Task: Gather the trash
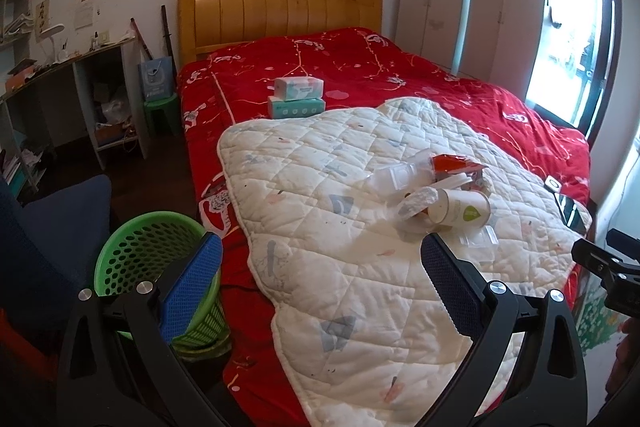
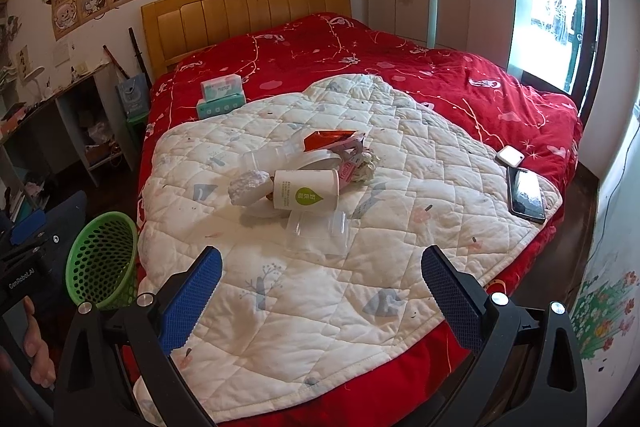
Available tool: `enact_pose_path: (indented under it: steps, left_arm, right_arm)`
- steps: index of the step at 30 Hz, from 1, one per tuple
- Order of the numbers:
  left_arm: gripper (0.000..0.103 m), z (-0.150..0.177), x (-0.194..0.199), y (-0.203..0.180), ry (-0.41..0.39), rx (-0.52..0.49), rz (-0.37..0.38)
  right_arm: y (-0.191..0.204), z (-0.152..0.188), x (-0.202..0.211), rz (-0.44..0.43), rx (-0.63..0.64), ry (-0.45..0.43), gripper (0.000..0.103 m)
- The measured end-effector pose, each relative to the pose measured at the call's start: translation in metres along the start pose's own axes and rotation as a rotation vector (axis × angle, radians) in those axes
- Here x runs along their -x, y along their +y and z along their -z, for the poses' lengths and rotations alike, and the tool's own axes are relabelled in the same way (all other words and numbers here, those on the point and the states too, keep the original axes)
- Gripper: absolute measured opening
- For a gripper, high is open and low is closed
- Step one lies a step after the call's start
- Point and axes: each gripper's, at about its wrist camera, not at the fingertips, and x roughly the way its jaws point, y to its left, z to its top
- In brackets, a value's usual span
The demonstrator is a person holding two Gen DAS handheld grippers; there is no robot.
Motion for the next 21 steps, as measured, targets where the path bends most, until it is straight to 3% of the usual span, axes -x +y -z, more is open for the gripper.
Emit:
enact_pose_path:
  steps: [21]
  left_arm:
    - [0.098,0.0079,-0.0062,0.0046,0.037,0.015,-0.022]
  right_arm:
    - [0.0008,0.0039,-0.0099,-0.007,0.004,0.023,0.097]
